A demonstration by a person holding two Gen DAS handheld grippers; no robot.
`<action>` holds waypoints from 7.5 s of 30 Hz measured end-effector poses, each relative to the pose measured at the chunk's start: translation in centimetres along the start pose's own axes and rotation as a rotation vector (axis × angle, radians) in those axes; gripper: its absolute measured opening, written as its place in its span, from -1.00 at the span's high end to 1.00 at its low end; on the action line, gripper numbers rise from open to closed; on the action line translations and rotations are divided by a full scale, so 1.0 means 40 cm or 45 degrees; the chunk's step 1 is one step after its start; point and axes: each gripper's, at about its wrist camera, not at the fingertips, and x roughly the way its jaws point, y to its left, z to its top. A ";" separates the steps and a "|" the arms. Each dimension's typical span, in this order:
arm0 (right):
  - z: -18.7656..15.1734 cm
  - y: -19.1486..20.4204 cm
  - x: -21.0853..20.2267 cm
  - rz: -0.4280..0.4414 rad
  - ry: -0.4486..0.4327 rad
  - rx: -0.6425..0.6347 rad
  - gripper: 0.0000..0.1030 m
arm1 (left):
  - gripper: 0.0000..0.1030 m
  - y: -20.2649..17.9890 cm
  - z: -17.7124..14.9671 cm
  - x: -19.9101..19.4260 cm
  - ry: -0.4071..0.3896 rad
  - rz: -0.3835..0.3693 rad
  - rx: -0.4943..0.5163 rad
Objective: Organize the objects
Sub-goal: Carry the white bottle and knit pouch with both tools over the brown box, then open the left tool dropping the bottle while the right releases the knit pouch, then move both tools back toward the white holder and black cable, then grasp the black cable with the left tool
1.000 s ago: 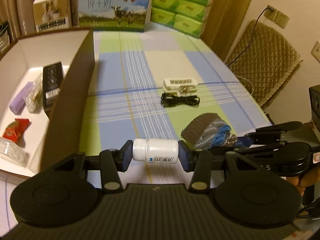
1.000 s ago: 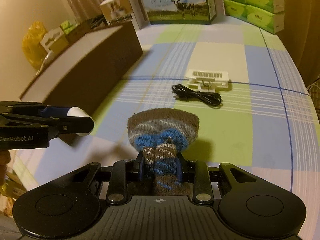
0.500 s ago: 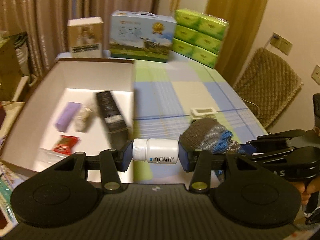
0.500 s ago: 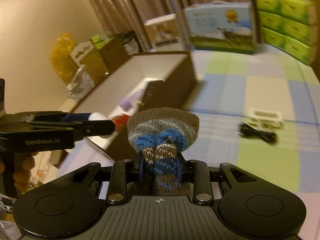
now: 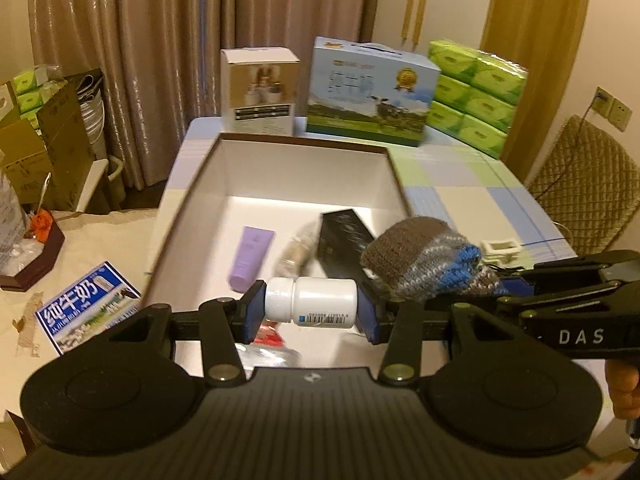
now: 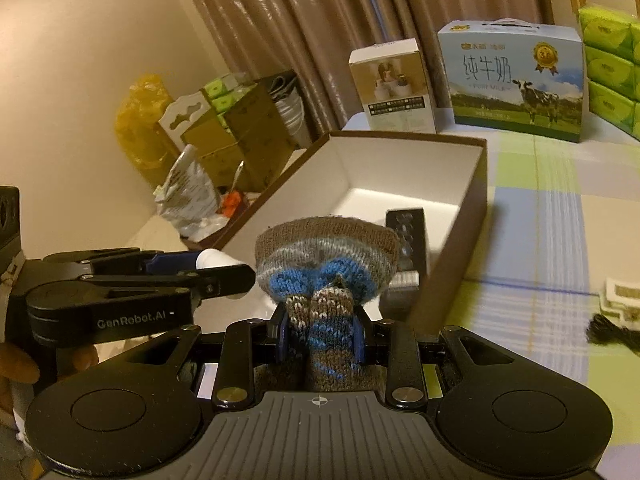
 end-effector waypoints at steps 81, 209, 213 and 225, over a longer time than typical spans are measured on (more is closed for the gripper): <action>0.026 -0.010 0.120 -0.112 -0.045 -0.064 -0.72 | -0.72 0.173 0.071 0.132 0.130 0.063 -0.143; -0.196 -0.977 -0.271 -0.561 0.040 0.511 -0.86 | -0.87 -0.775 -0.057 0.656 0.238 -0.219 0.396; -0.204 -0.971 -0.277 -0.555 0.044 0.520 -0.86 | -0.87 -0.774 -0.059 0.660 0.229 -0.281 0.463; -0.212 -0.948 -0.273 -0.569 0.064 0.483 -0.86 | -0.86 -0.779 -0.087 0.645 0.197 -0.331 0.614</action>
